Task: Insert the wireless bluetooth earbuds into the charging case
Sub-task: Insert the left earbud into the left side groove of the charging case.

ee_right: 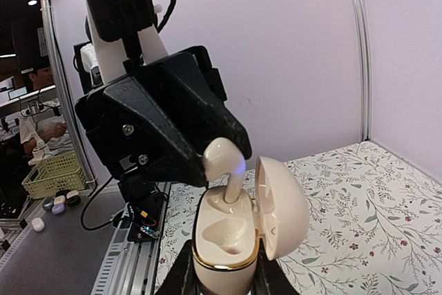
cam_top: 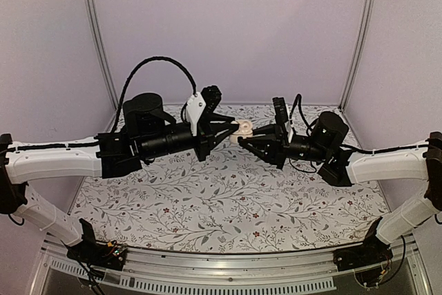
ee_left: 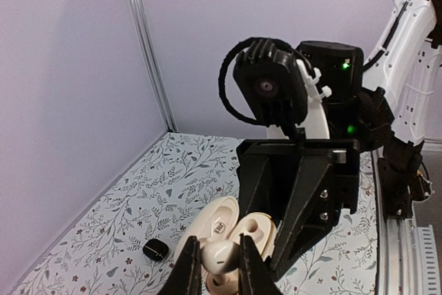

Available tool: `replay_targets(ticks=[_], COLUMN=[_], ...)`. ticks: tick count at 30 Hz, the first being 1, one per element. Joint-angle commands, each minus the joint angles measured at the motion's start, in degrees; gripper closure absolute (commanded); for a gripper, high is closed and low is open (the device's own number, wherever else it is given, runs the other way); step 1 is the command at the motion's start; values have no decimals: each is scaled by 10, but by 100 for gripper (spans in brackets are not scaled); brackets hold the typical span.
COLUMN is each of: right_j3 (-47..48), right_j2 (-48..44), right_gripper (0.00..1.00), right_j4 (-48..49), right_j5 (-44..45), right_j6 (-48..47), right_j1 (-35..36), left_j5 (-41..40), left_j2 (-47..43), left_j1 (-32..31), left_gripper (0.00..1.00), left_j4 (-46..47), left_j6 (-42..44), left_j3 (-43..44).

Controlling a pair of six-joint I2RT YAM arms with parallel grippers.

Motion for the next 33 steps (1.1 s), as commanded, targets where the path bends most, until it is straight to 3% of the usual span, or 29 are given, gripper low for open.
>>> replay_targets(ticks=[1,16,28,33], right_j3=[11,5,2,-3], right_j2=[-2,-16,-17,-17], right_gripper=[100,100,100,100], right_j4=[30,37,32,29], right_j5=[3,57,56,53], right_j6=[8,17,11,7], right_j1=[4,4,4,4], left_j5=[-3,-18,-18,-12], left_j2=[7,-2,-13,-28], left_j1=[-2,-7,-9,-10], left_gripper=[92,85,72,61], left_j4=[10,0,-9,-17], left_j6=[-5,-11,-13,-5], left_j3=[-13,-19,-17,-20])
